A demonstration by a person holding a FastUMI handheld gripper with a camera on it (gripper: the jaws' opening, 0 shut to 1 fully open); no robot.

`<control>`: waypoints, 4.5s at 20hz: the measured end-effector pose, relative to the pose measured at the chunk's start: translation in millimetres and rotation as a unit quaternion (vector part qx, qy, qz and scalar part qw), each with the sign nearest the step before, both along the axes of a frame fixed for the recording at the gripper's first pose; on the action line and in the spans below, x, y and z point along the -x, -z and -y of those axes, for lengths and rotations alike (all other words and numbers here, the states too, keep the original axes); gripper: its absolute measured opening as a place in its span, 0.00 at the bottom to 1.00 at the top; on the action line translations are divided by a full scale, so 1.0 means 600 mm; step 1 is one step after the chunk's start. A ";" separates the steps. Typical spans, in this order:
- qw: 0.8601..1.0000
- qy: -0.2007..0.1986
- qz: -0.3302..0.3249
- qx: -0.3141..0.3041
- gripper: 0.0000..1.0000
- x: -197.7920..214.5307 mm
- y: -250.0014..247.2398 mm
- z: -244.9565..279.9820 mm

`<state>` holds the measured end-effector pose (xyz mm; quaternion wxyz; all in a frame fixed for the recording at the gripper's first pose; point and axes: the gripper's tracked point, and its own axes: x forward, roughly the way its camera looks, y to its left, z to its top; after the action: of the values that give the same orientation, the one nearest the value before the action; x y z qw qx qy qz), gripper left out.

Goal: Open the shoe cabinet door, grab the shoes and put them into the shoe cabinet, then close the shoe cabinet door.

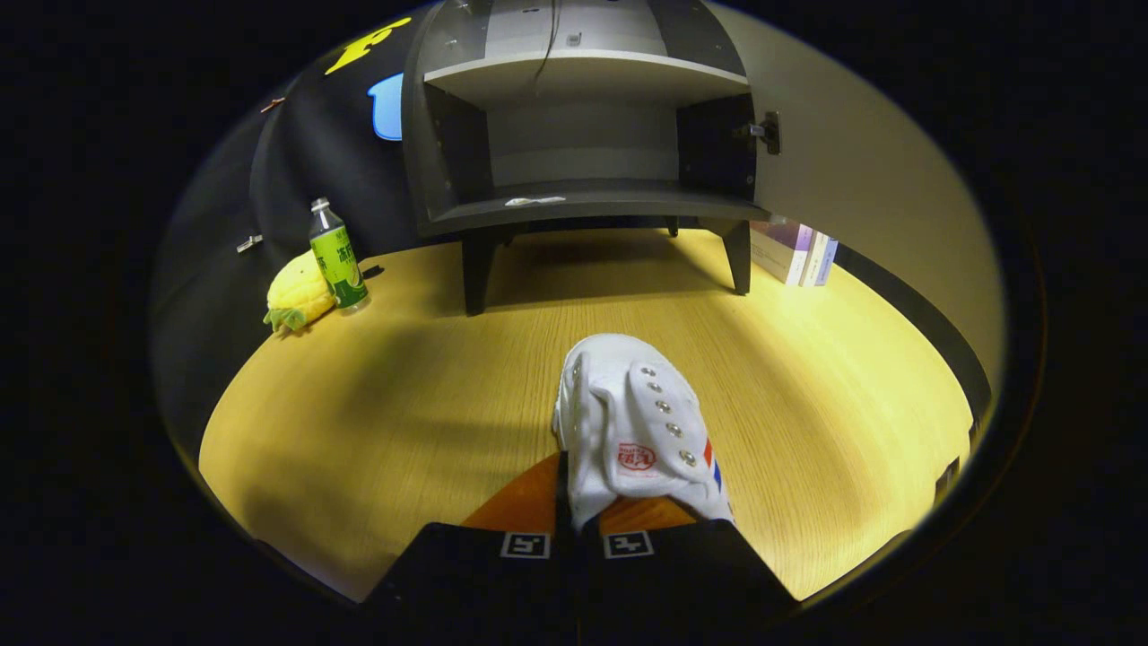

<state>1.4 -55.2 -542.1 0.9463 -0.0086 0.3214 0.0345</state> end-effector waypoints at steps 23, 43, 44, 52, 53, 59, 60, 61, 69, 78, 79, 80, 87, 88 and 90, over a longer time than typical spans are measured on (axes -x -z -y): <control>0.996 0.015 0.082 0.012 0.05 -0.047 -0.375 -0.001; 0.987 -0.016 0.155 0.046 0.05 -0.371 -0.640 0.003; 0.986 -0.025 0.156 0.045 0.05 -0.392 -0.644 0.001; 0.986 -0.042 0.159 0.034 0.04 -0.583 -0.636 -0.013; 0.987 -0.041 0.154 0.033 0.05 -0.603 -0.625 -0.013; 0.992 -0.050 0.115 0.028 0.04 -0.664 -0.560 -0.022; 0.992 -0.051 0.115 0.029 0.04 -0.666 -0.559 -0.022; 0.992 -0.051 0.114 0.029 0.04 -0.666 -0.558 -0.022; 0.995 -0.041 0.085 0.036 0.14 -0.652 -0.528 -0.031; 0.994 -0.028 0.110 -0.008 0.83 -0.591 -0.563 -0.040; 0.993 -0.024 0.113 -0.007 0.85 -0.582 -0.570 -0.039; 0.993 -0.020 0.115 -0.007 0.88 -0.569 -0.578 -0.037; 0.986 -0.003 0.165 0.002 0.99 -0.454 -0.668 -0.035; 0.985 -0.003 0.171 0.004 0.99 -0.427 -0.685 -0.034; 0.983 -0.005 0.185 0.007 0.99 -0.370 -0.718 -0.034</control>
<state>223.5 -34.8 -111.5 0.9891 -0.0230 0.1414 0.0350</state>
